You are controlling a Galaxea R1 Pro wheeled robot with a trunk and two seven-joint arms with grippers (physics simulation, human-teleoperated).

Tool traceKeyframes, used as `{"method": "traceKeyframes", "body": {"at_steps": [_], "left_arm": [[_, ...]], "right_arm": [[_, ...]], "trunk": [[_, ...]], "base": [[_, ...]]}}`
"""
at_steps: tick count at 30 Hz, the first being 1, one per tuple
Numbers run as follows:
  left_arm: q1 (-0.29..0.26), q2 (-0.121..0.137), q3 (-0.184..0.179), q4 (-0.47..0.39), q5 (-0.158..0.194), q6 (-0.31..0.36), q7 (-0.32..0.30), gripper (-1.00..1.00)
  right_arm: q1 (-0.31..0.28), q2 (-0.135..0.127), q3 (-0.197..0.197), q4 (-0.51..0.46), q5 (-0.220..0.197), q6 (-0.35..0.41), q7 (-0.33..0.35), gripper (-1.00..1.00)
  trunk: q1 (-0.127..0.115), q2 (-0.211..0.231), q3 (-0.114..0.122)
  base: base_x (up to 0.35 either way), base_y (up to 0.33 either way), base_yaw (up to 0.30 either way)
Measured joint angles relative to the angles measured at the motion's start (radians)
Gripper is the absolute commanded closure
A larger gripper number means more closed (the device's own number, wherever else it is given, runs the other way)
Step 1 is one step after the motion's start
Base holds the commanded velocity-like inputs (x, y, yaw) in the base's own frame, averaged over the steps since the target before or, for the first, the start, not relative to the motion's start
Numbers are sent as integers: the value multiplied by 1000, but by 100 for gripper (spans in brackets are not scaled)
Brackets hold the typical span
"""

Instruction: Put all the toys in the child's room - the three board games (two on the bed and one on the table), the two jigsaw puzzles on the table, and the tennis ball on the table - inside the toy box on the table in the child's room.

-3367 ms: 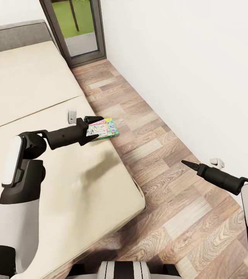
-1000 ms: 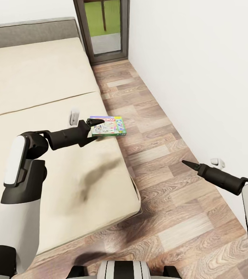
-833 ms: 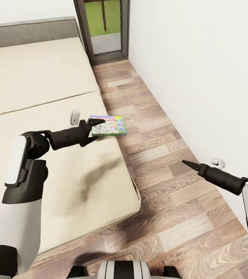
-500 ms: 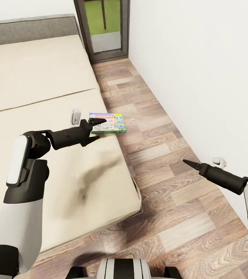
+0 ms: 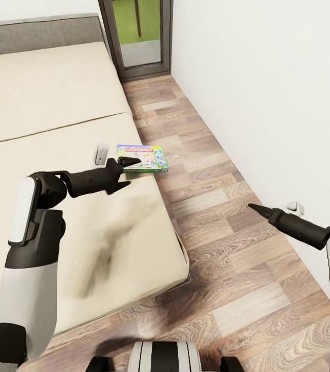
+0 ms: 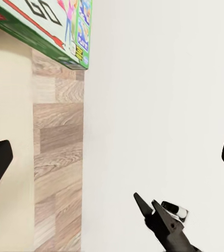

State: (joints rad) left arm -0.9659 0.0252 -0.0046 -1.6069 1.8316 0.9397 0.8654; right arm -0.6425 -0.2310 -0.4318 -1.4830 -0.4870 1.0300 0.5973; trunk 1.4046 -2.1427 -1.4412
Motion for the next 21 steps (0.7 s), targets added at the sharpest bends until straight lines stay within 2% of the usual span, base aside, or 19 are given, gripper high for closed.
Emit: {"method": "traceKeyframes", "body": {"at_steps": [1, 2, 4, 7, 9, 10, 12, 15, 17, 21], "left_arm": [[-6, -1, -1, 0, 0, 0, 13, -100], [-7, -1, -1, 0, 0, 0, 13, -100], [-19, -4, -2, 0, 1, 0, 38, -100], [-26, -6, -2, 0, 1, 0, 51, -100], [-37, -10, -3, 0, 1, 0, 73, -100], [-37, -10, -3, 0, 1, 0, 74, -100], [-42, -11, -2, 0, 1, 0, 84, -100], [-52, -13, -2, 0, 2, 0, 99, -100], [-65, -15, -2, 0, 2, -1, 110, -100], [-84, -18, -3, 0, 3, 0, 118, -100]], "right_arm": [[-12, 2, -17, 17, 0, -1, -1, -100], [-12, 2, -18, 18, -1, 0, -1, -100], [-38, 5, -56, 51, 1, -3, -3, -100], [-53, 7, -73, 72, 1, -6, -4, -100], [-85, 10, -97, 122, 3, -26, -5, -100], [-86, 10, -97, 123, 3, -26, -5, -100], [-117, 11, -110, 200, 6, -60, -8, -100], [-134, 9, -115, 248, 4, -75, -9, -100], [-168, 8, -121, 334, 4, -96, -6, -100], [-207, 9, -124, 396, 2, -109, 0, -100]], "trunk": [[0, 0, 0], [0, 0, 0], [0, 0, 0], [0, 0, 0], [0, 0, 0], [0, 0, 0], [0, 0, 0], [0, 0, 0], [0, 0, 0], [0, 0, 0]], "base": [[0, 0, 0], [0, 0, 0], [0, 0, 0], [0, 0, 0], [0, 0, 0], [0, 0, 0], [0, 0, 0], [0, 0, 0], [0, 0, 0], [0, 0, 0]]}}
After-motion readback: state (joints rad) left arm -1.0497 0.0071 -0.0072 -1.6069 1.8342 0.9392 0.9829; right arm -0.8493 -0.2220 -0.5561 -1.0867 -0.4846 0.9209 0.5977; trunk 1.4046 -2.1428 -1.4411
